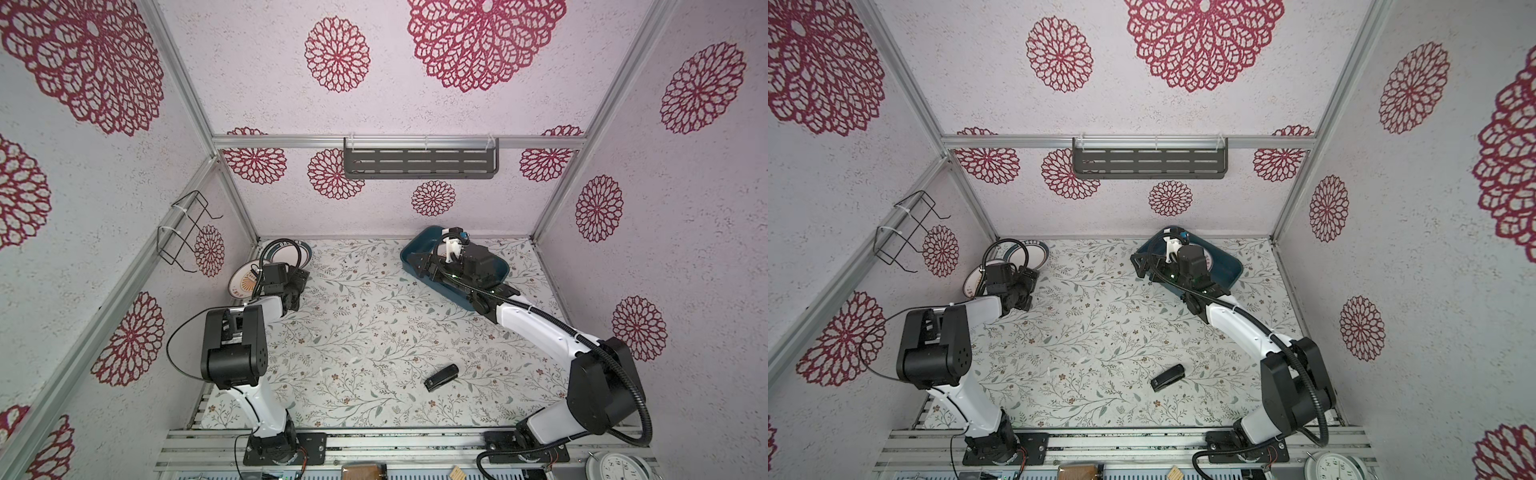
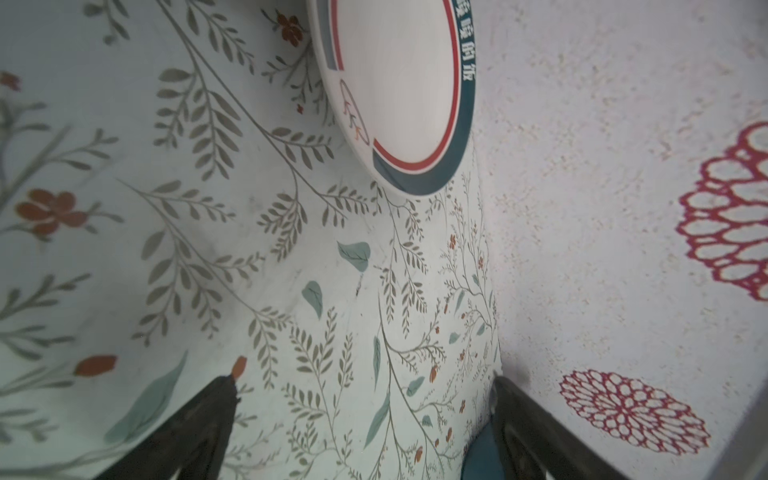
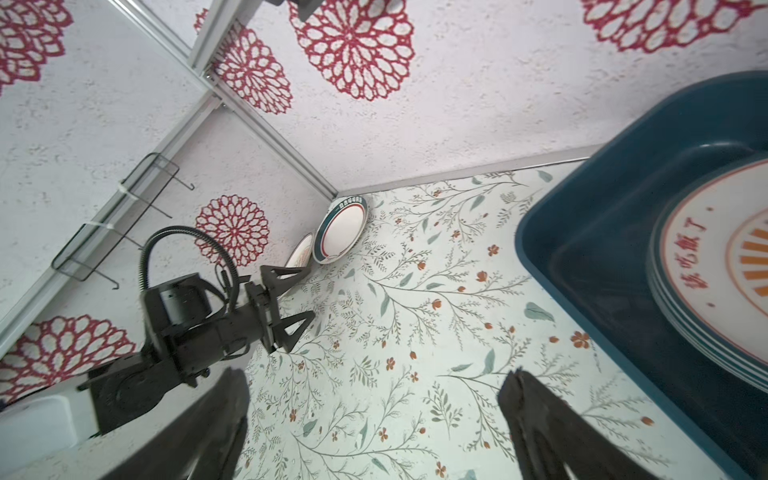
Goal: Place the plates into the plastic bin on the countertop
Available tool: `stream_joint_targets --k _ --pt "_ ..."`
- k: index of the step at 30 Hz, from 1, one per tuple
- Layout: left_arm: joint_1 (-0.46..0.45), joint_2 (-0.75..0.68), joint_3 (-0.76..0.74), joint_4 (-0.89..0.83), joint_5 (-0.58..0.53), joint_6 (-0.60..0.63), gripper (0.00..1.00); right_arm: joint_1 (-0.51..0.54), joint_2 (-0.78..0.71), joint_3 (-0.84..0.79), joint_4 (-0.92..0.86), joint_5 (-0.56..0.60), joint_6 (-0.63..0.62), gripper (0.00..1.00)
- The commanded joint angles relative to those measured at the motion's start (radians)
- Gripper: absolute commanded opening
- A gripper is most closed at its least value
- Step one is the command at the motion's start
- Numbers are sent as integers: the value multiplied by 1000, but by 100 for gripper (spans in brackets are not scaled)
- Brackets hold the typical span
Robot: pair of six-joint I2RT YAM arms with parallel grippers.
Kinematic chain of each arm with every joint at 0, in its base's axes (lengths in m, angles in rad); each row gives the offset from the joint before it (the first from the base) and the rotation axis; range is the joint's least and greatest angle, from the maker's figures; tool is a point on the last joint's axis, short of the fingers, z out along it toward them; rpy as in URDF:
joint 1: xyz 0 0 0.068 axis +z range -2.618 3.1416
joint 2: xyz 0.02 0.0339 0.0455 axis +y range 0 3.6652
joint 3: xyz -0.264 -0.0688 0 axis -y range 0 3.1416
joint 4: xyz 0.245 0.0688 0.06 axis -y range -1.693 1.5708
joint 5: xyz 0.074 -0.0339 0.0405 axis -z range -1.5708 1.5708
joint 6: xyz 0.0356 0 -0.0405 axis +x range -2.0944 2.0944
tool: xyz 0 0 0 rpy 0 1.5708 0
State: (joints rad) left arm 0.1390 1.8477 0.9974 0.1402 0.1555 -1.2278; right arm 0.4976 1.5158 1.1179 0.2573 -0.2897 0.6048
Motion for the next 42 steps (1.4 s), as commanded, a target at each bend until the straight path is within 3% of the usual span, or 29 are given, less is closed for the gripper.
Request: stream_joint_targets --k 1,17,23,31,42 --pt "24 25 24 58 -2 -47 96 7 7 42 47 -39 -31 99" --pt "194 -8 -131 251 -107 -220 94 10 78 83 61 -65 -25 99" --pt "266 33 -121 294 -88 -259 93 9 104 94 63 -60 -14 99" --pt "290 141 -59 300 -86 -299 89 9 140 129 78 -101 -13 99" --pt "298 262 7 342 -91 -384 71 9 178 174 67 -103 -4 99"
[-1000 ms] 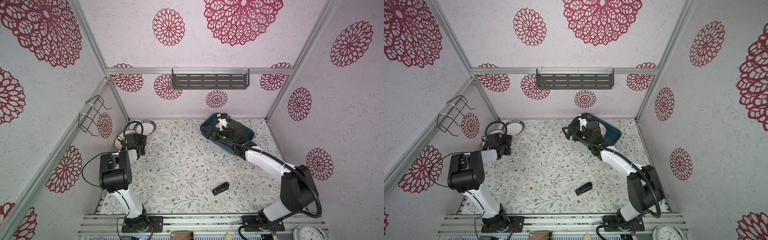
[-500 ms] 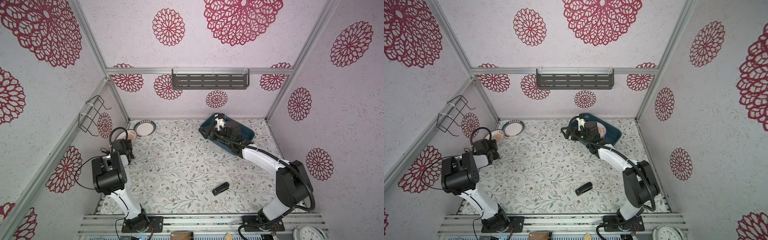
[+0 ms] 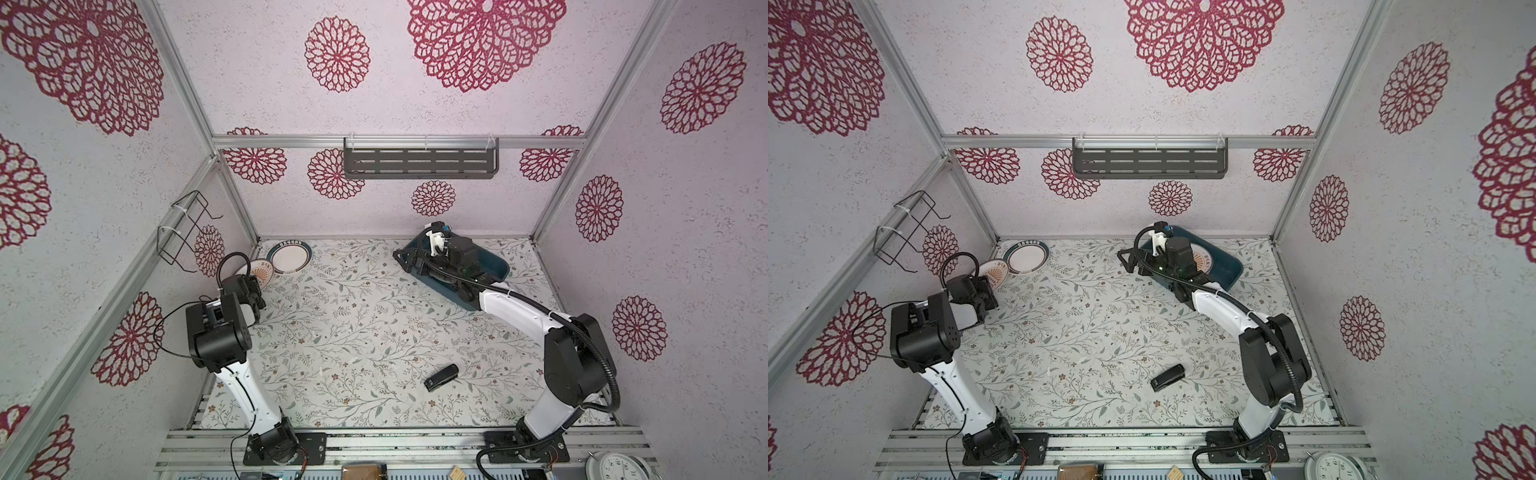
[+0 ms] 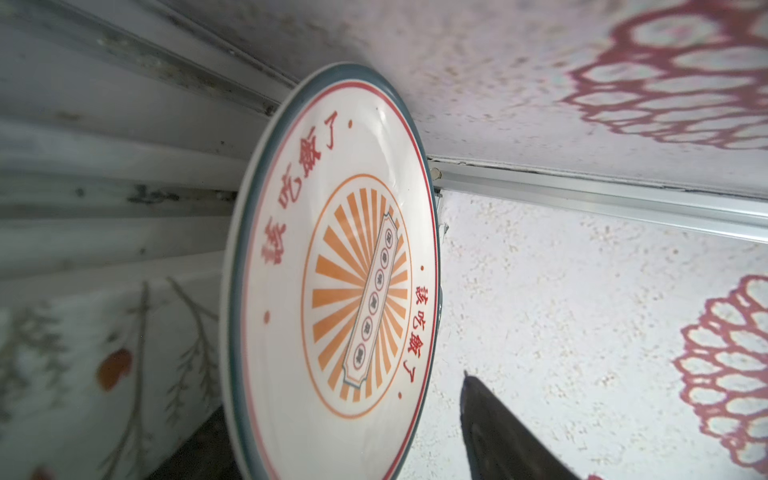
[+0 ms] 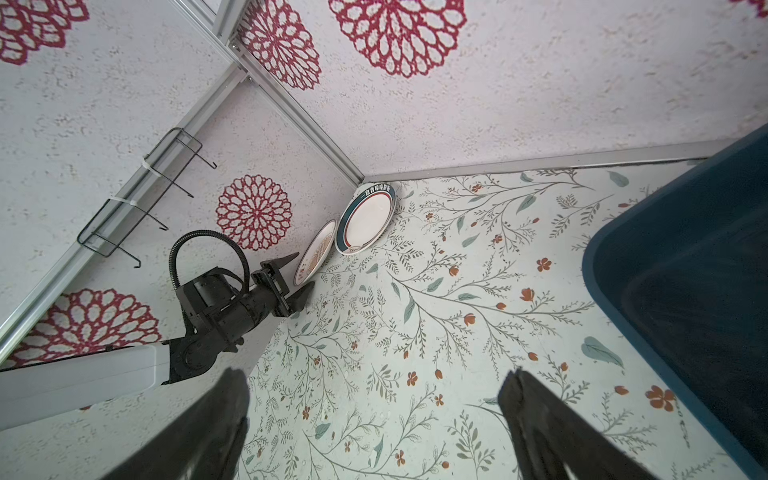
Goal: Place the plates into the plastic bin on the countertop
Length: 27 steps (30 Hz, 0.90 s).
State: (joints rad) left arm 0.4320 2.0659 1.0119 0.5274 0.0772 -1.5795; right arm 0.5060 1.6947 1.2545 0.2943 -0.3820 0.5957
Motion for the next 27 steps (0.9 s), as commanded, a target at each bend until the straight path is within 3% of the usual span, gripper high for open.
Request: stream_joint_targets --k 1,6,11,17,27 --pt "5 48 -9 -41 -18 -37 67 1 1 40 28 -8 4 99" --pt "6 72 3 -24 -21 -38 56 1 15 56 13 2 6 99" --pt "5 103 0 24 -16 -71 30 0 25 73 0 6 6 99" --pt "5 97 -20 45 -18 -77 10 1 18 69 -6 26 8 99" --pt "5 65 -46 54 -29 -74 0 0 11 65 -5 31 12 99"
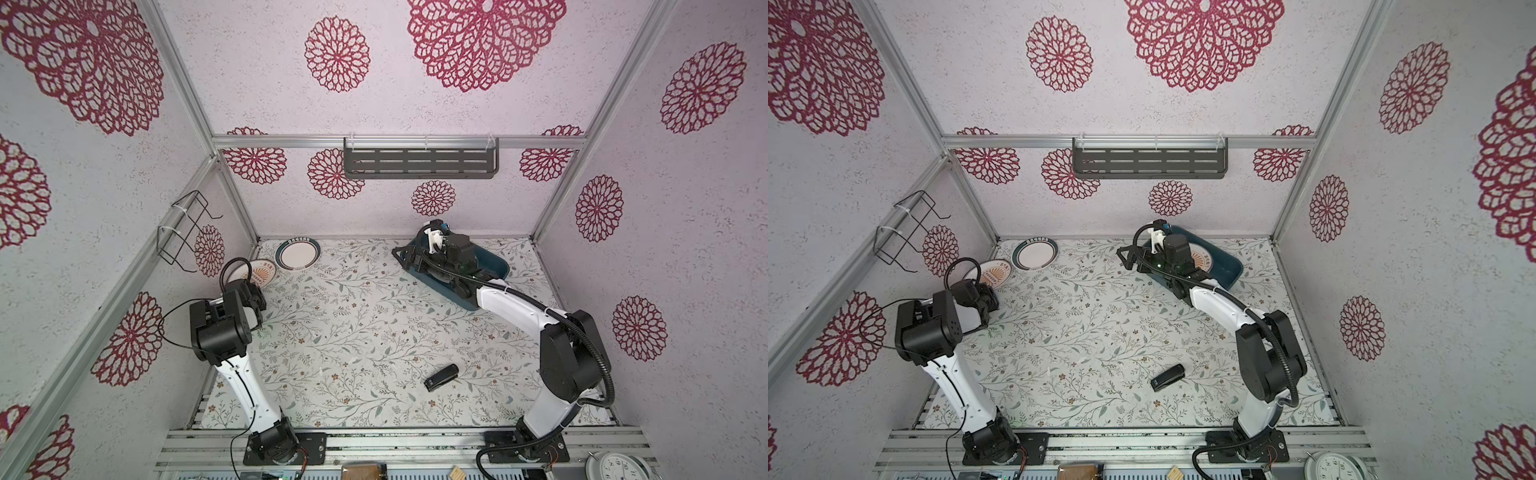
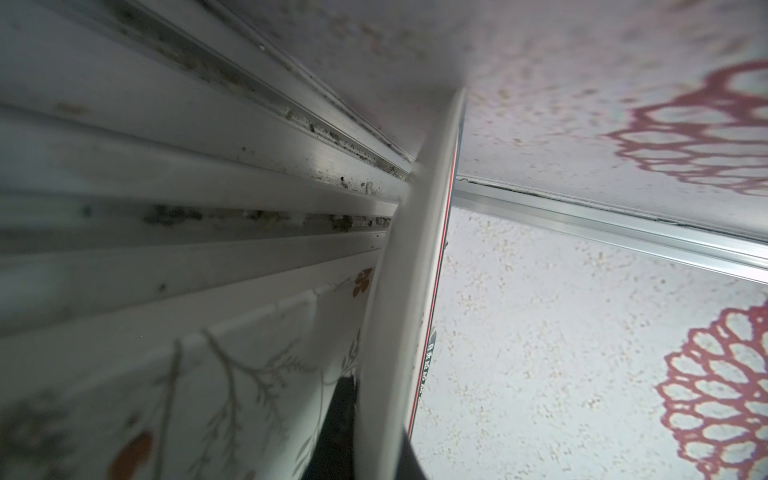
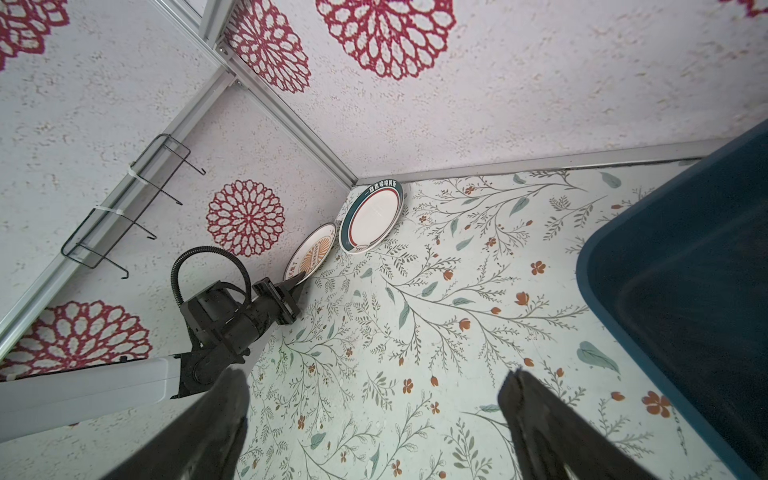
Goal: Place the plates into the plastic bin on the countertop
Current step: 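Lift the orange-sunburst plate on edge with the left gripper away from the wall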
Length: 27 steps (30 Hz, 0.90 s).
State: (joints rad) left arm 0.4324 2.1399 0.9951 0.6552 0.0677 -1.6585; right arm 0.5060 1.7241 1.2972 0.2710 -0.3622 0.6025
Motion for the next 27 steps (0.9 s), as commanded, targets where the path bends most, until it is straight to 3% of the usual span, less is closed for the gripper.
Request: stream_joint_targets --k 1,27 --pt "4 -10 -29 -72 -20 10 0 0 -23 18 19 14 6 99" --pt "-27 -337 -172 -112 -40 116 0 2 -193 -156 47 80 16 99"
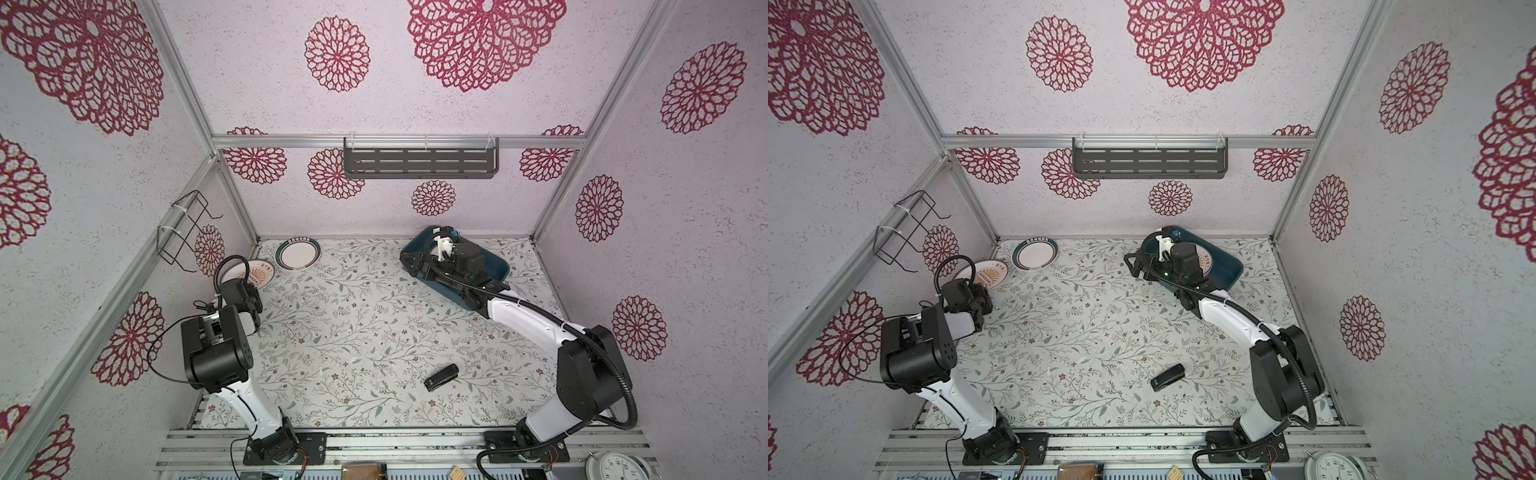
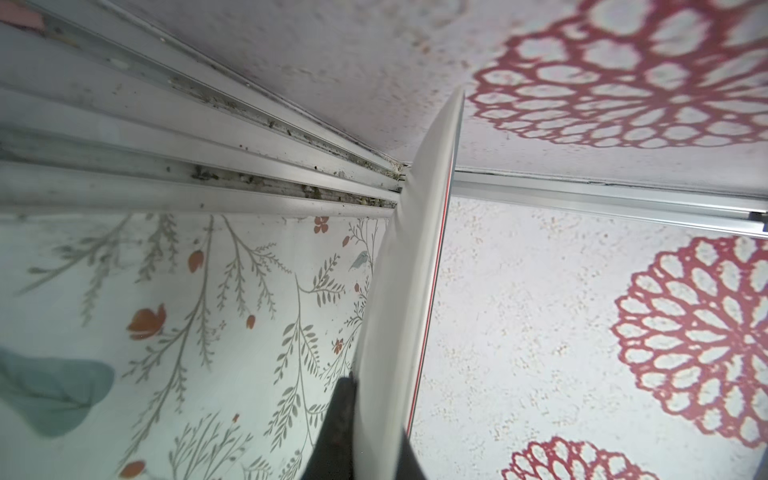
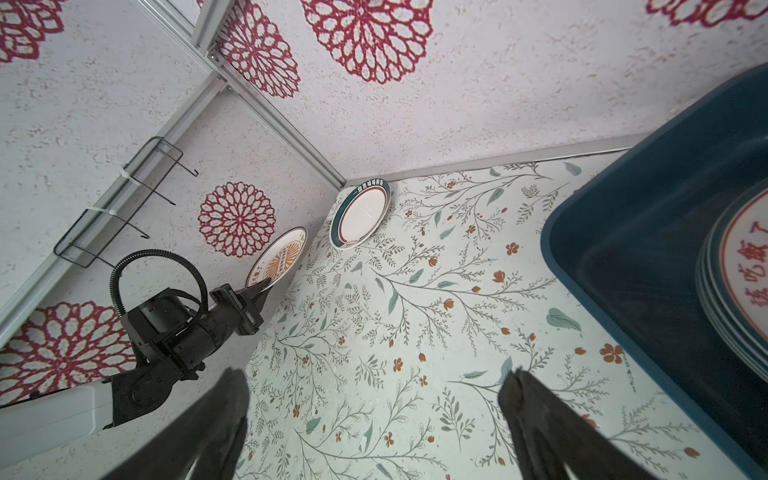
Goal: Place the plates into the plastic bin on the countertop
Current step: 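Lift the orange-sunburst plate on edge with the left gripper away from the wall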
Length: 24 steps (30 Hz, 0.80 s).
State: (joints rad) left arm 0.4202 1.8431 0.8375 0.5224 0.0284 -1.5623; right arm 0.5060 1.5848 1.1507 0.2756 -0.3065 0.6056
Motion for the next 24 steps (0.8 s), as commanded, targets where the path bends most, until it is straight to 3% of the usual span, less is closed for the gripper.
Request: stream_joint_targets --k 1,14,24 --pt "-19 -51 -20 17 -1 23 0 0 -62 -19 43 28 13 99" --pt "-97 -158 -34 -27 13 61 0 0 -132 -78 36 66 10 99" --pt "-188 -237 -4 -148 102 148 0 1 -155 -105 37 92 15 99"
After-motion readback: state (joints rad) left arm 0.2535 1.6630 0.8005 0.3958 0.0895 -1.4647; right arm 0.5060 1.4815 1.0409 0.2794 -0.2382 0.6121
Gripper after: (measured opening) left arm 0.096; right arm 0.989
